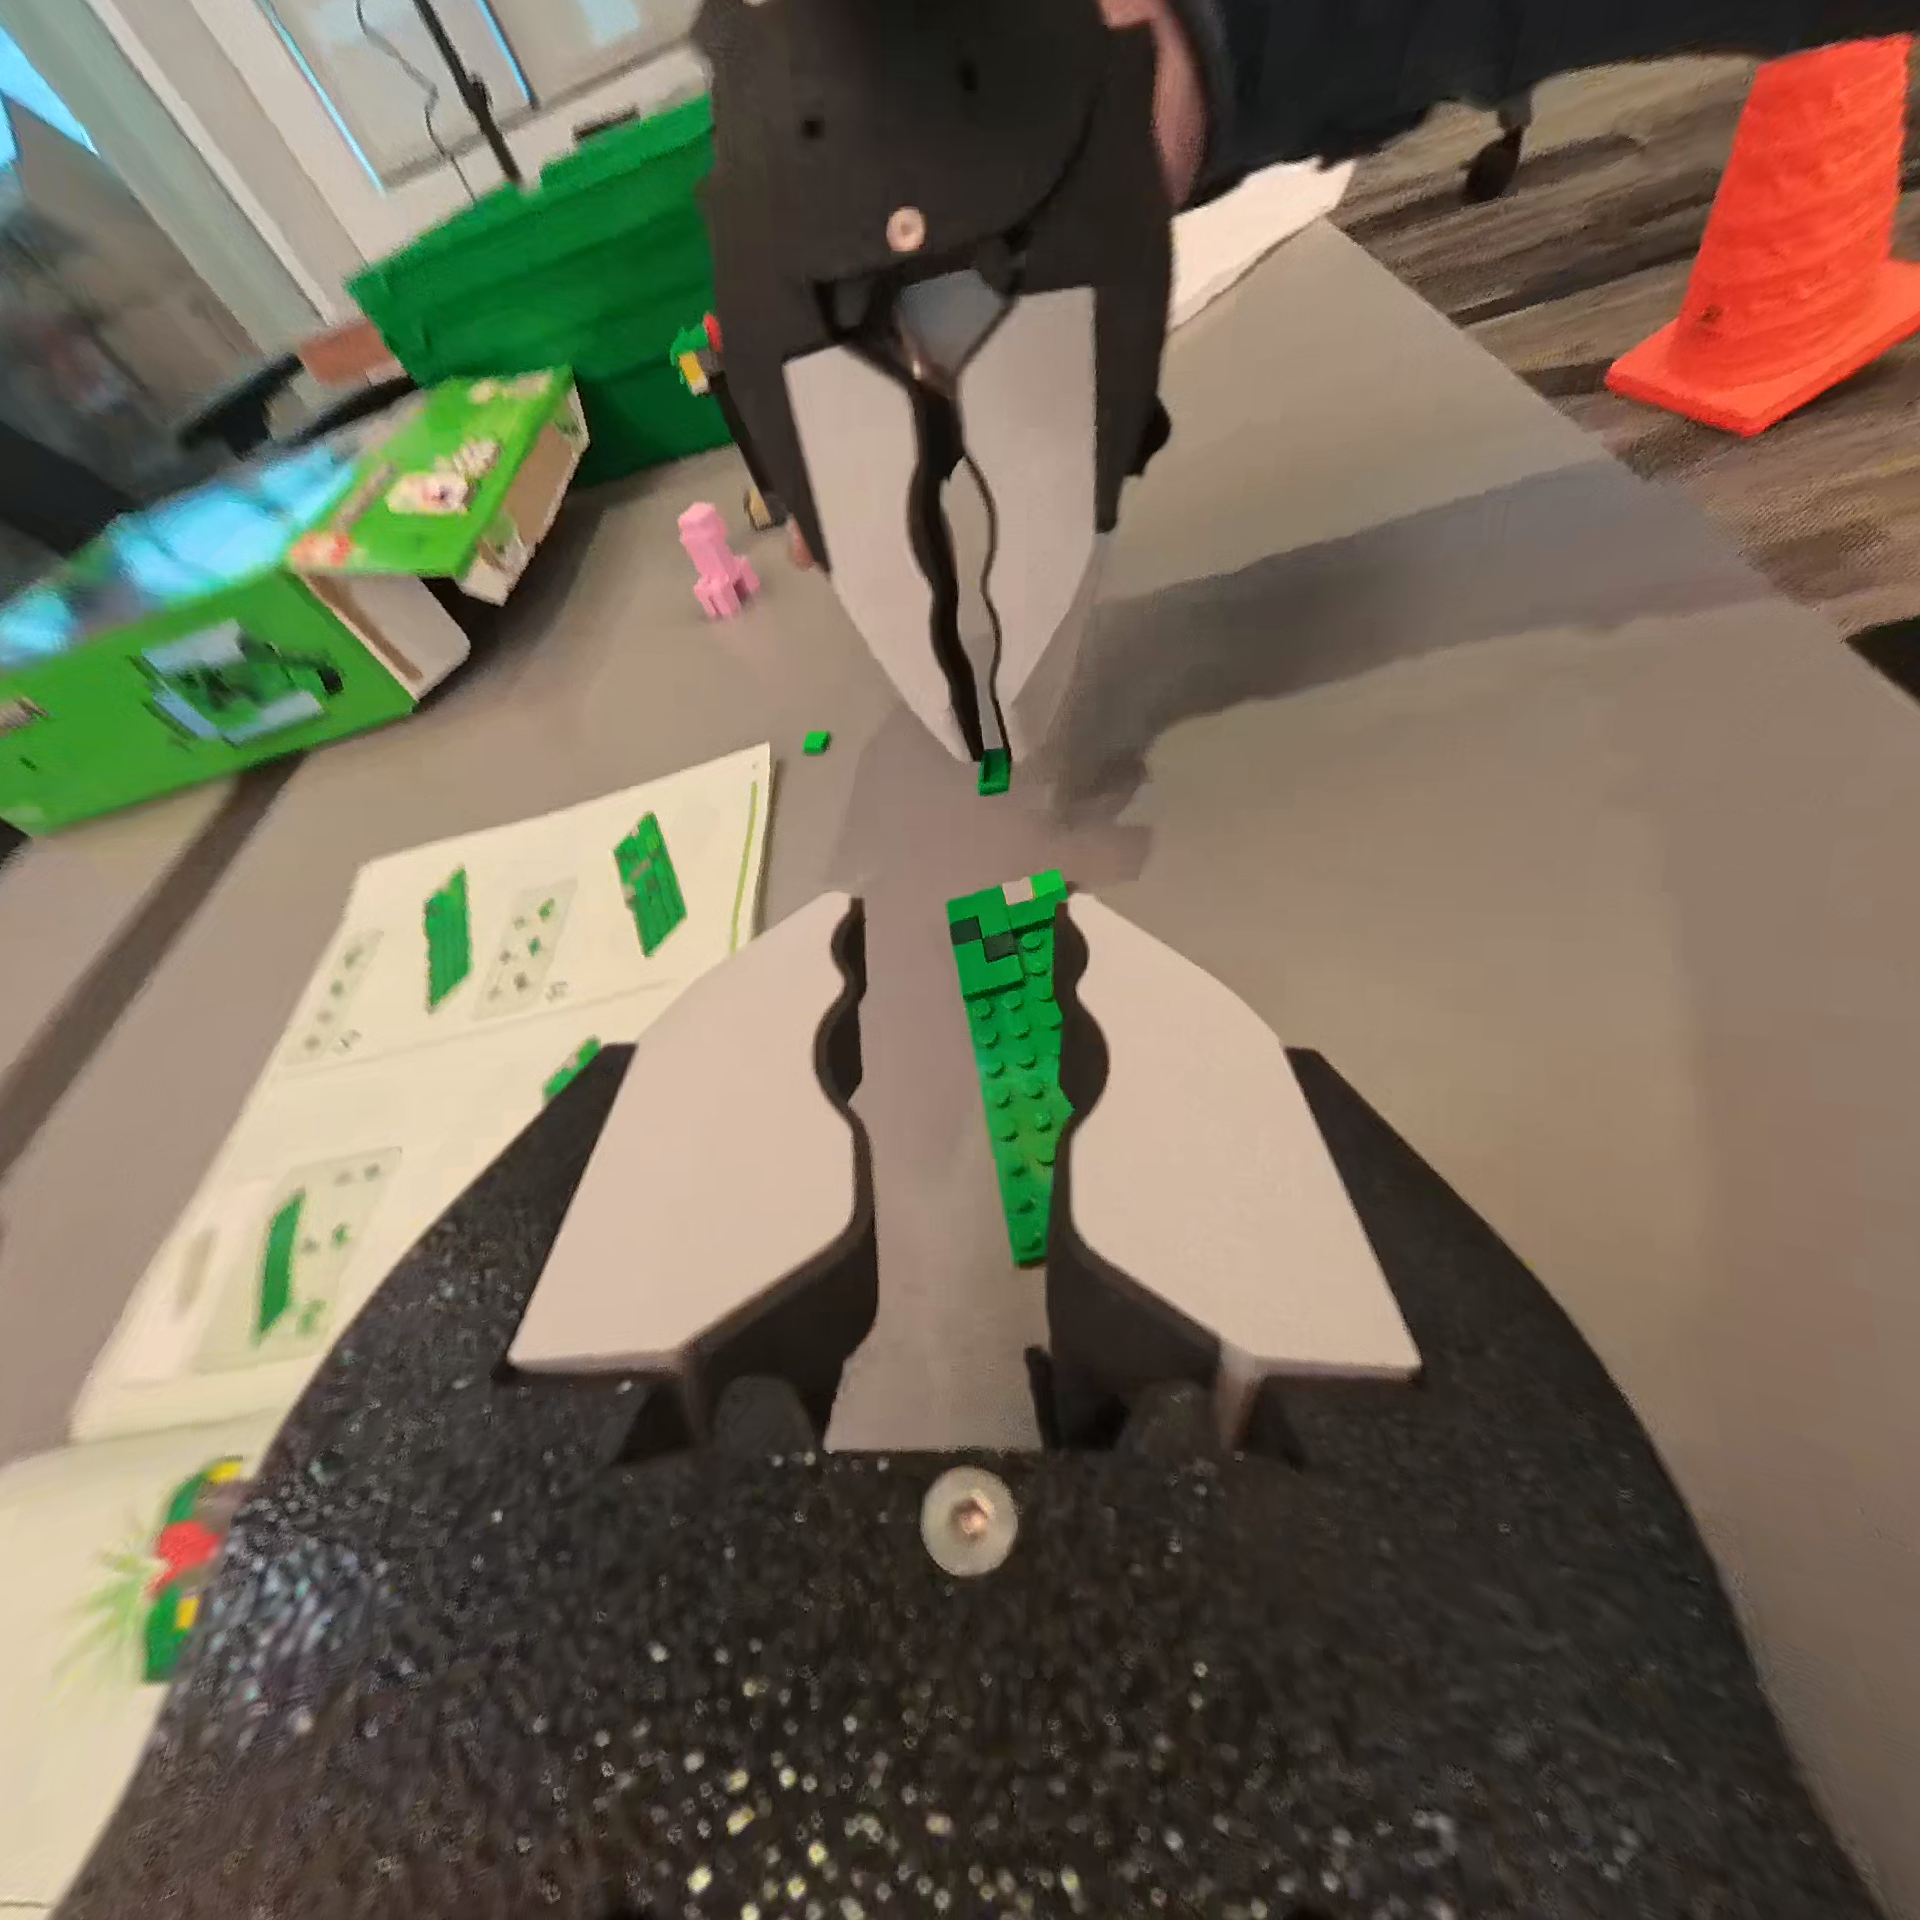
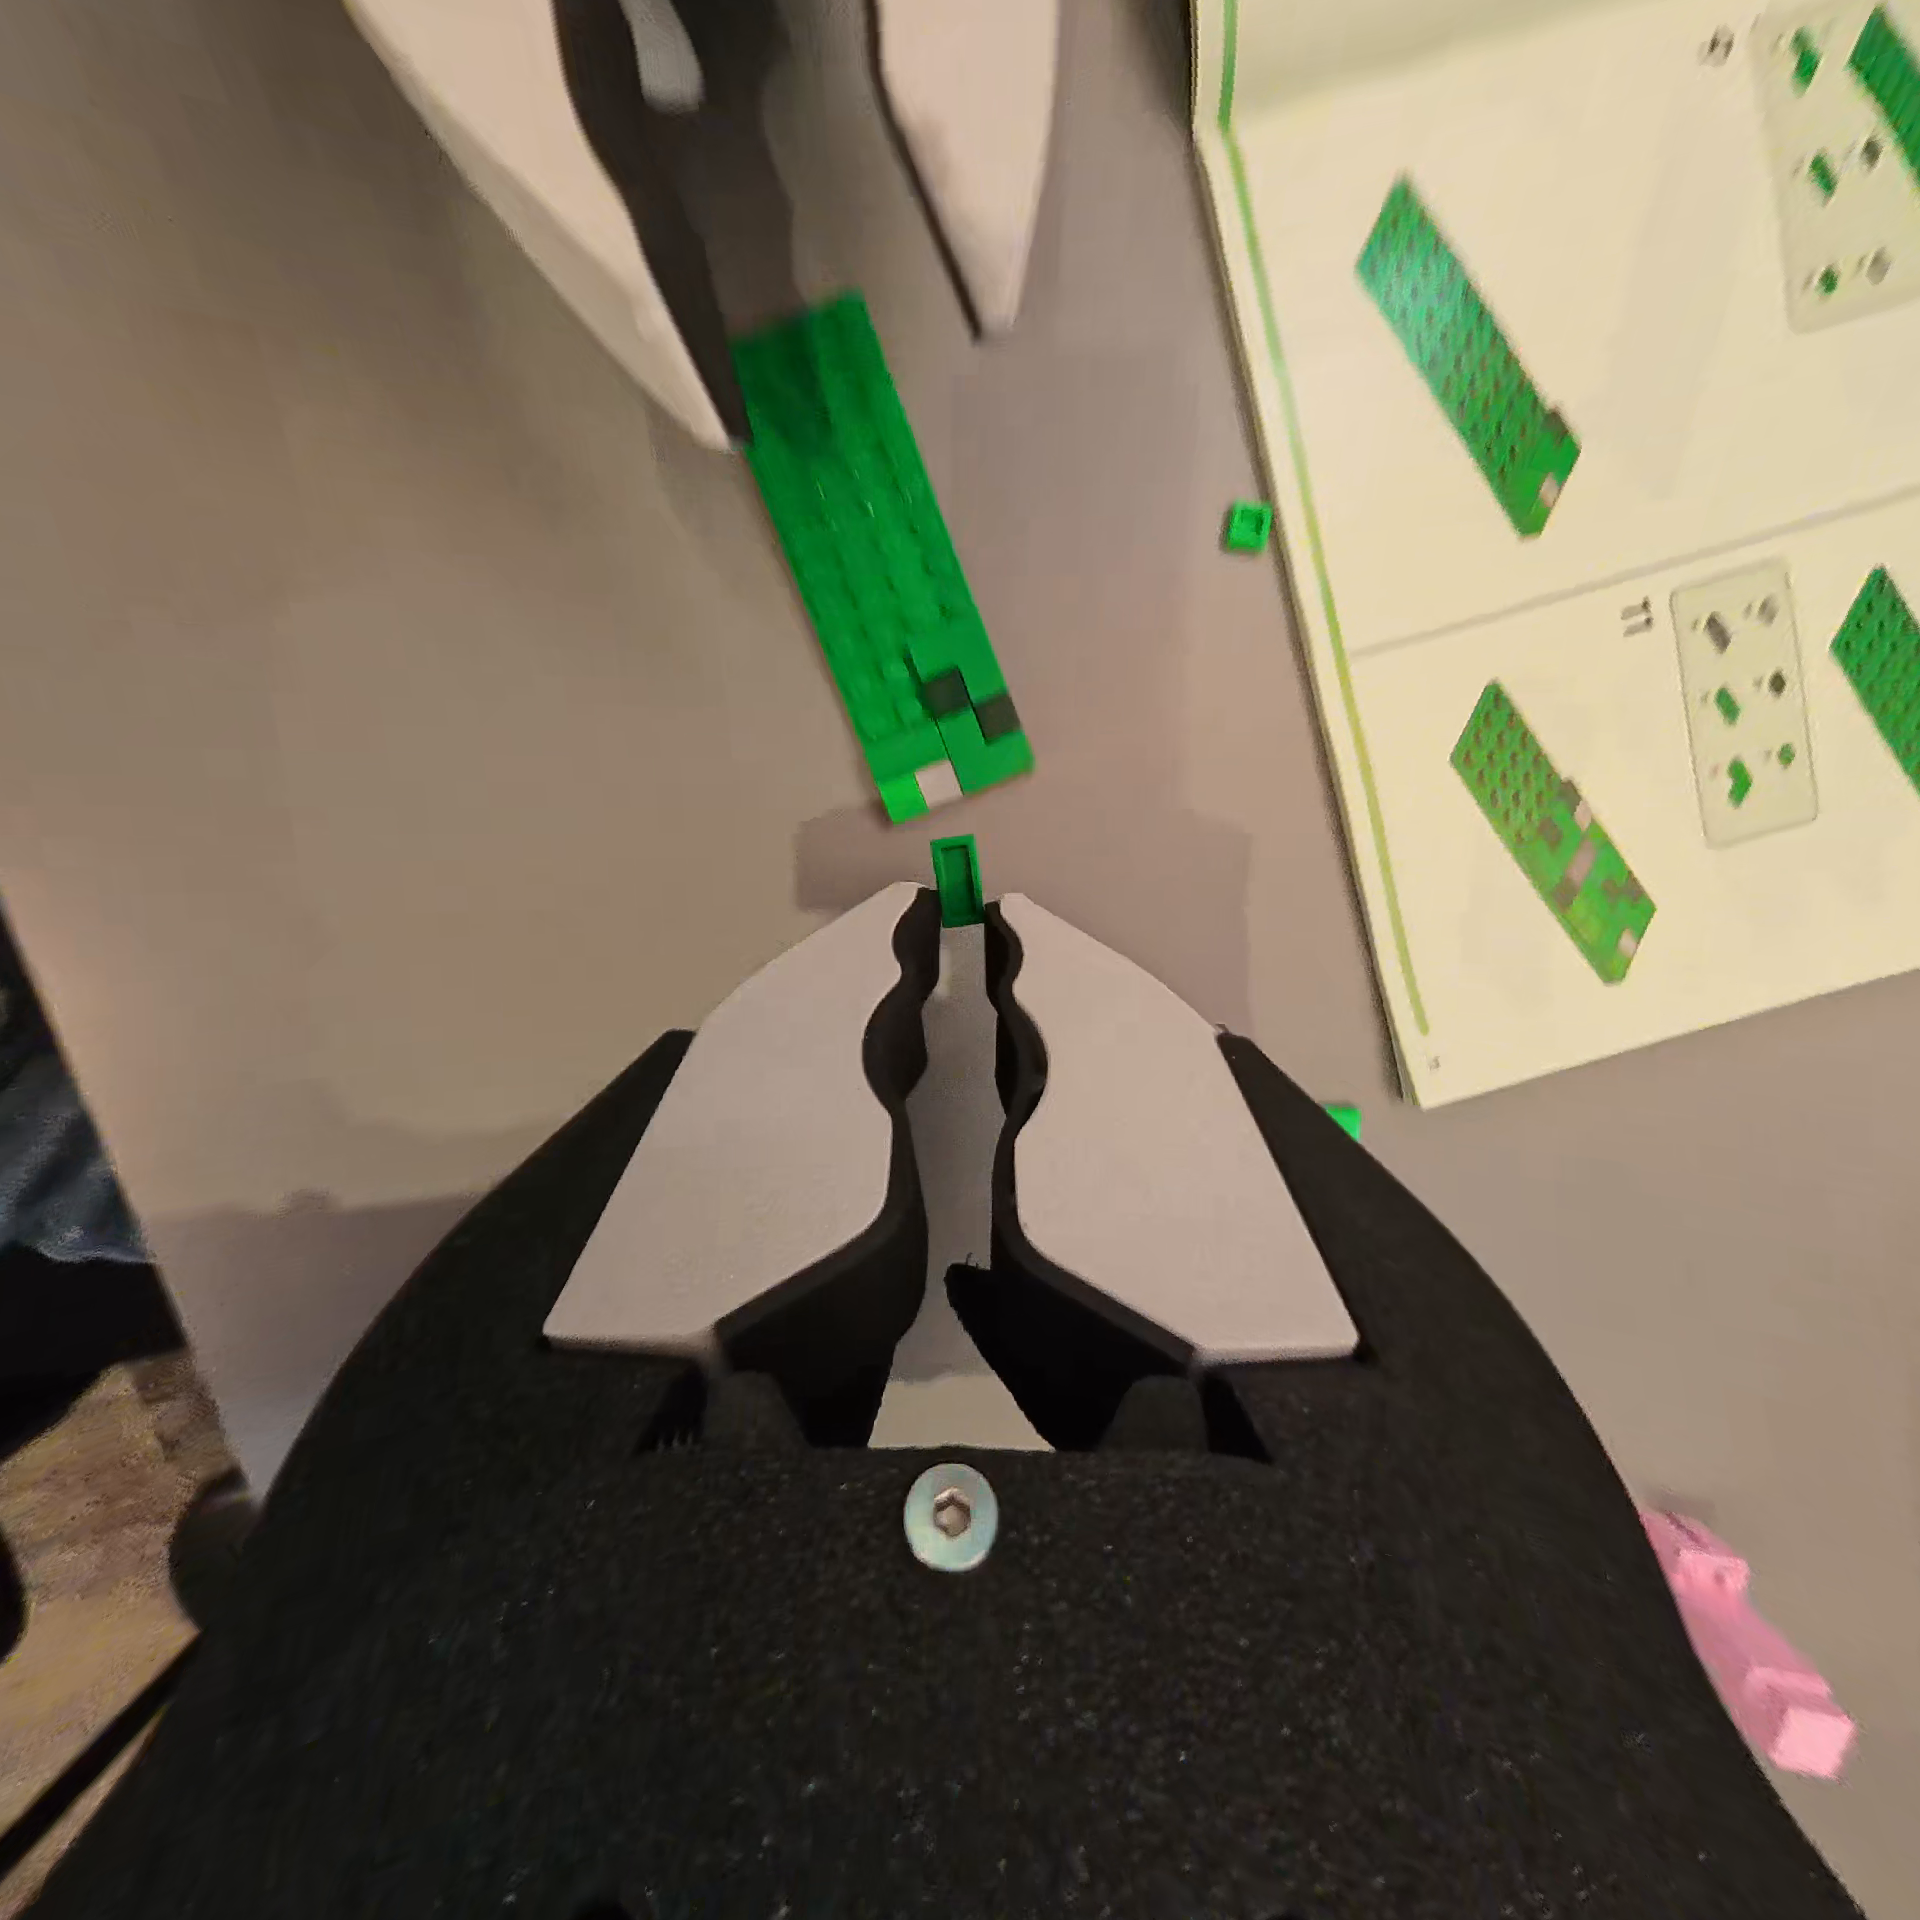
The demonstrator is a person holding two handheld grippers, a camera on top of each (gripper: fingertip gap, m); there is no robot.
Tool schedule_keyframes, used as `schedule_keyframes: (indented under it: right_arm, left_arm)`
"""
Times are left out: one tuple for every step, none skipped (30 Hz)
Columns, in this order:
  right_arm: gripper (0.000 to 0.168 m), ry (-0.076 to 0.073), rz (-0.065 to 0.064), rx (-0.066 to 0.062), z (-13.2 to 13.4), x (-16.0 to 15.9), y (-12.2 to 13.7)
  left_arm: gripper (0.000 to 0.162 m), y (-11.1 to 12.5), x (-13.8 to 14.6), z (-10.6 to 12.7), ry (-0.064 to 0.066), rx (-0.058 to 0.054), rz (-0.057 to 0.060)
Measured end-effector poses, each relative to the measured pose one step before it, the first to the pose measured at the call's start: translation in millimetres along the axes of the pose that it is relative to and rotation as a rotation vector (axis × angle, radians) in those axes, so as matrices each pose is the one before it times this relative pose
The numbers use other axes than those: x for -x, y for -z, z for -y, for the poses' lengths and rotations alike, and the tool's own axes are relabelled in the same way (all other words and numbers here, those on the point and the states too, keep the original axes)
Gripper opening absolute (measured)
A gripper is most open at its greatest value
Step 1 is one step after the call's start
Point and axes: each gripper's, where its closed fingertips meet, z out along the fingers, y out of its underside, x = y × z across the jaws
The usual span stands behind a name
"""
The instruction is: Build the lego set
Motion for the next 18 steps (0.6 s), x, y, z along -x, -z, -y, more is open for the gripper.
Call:
schedule_keyframes:
  right_arm:
    - [0.008, -0.0123, 0.0303, -0.029, 7.44, 3.01, 1.86]
    - [0.008, -0.0147, 0.0385, -0.0253, 6.95, 4.03, 1.18]
    - [0.008, -0.019, 0.0485, -0.0206, 6.08, 5.18, 0.44]
    - [0.008, -0.0233, 0.0534, -0.0158, 5.37, 5.39, -0.31]
    - [0.008, -0.0228, 0.049, -0.0134, 4.99, 4.71, -0.64]
    - [0.008, -0.0186, 0.0484, -0.0124, 4.6, 4.88, -0.89]
    - [0.008, -0.0149, 0.0439, -0.0092, 3.89, 4.45, -1.15]
    - [0.008, -0.009, 0.0328, -0.0073, 3.61, 3.19, -1.23]
    - [0.008, -0.0027, 0.0298, -0.0074, 3.47, 3.31, -1.29]
    - [0.008, 0.0001, 0.0203, -0.0031, 2.97, 2.3, -1.42]
    - [0.008, 0.0026, 0.0101, 0.0036, 1.93, 1.03, -1.38]
    - [0.008, 0.0051, 0.001, 0.0078, 1.12, 0.01, -1.34]
    - [0.008, 0.0066, -0.0003, 0.0089, 0.89, 0.05, -1.35]
    - [0.008, 0.0054, 0.0052, 0.0062, 0.85, 0.94, -1.17]
    - [0.008, 0.0019, 0.0067, 0.0024, 1.01, 1.0, -0.87]
    - [0.008, -0.0003, 0.008, -0.0007, 1.19, 1.05, -0.67]
    - [0.008, -0.0009, 0.0065, -0.0023, 0.97, 0.78, -0.42]
    - [0.008, -0.0004, -0.0011, 0.0011, 0.16, -0.38, 0.01]
  left_arm:
    - [0.032, 1.43, -1.27, 3.34, -0.0675, -0.0124, 0.0158]
    - [0.031, 1.16, -1.9, 3.3, -0.0698, -0.0105, 0.0131]
    - [0.029, 0.64, -3.1, 2.97, -0.0677, -0.0079, 0.0057]
    - [0.028, 0.11, -3.09, 2.76, -0.0618, -0.0054, 0.0066]
    - [0.027, -0.01, -2.68, 2.57, -0.0552, -0.005, 0.0089]
    - [0.027, -0.3, -2.83, 2.36, -0.0488, -0.0048, 0.0049]
    - [0.025, -0.42, -2.5, 1.74, -0.0358, -0.0018, 0.0034]
    - [0.025, -0.76, -1.83, 1.28, -0.0196, 0.0001, 0.0009]
    - [0.024, -0.78, -2.07, 0.79, -0.007, 0.0005, -0.0074]
    - [0.024, -0.52, -1.39, 0.21, 0.0031, 0.0023, -0.007]
    - [0.024, -0.55, -0.54, 0.03, 0.0107, 0.0035, -0.0059]
    - [0.023, -0.31, -0.5, 0.37, 0.0126, 0.0013, -0.0078]
    - [0.021, -0.06, -0.41, 0.29, 0.0066, -0.0005, -0.0049]
    - [0.018, 0.19, -0.1, -0.11, -0.0024, 0.0018, -0.0008]
    - [0.013, 0.23, -0.02, -0.32, -0.0072, 0.0031, 0.0013]
    - [0.009, 0.16, 0.06, -0.41, -0.0067, 0.004, 0.0019]
    - [0.005, 0.02, -0.29, -0.4, -0.006, 0.0044, 0.0007]
    - [0.004, -0.16, -0.03, -0.55, -0.0058, 0.005, 0.0026]
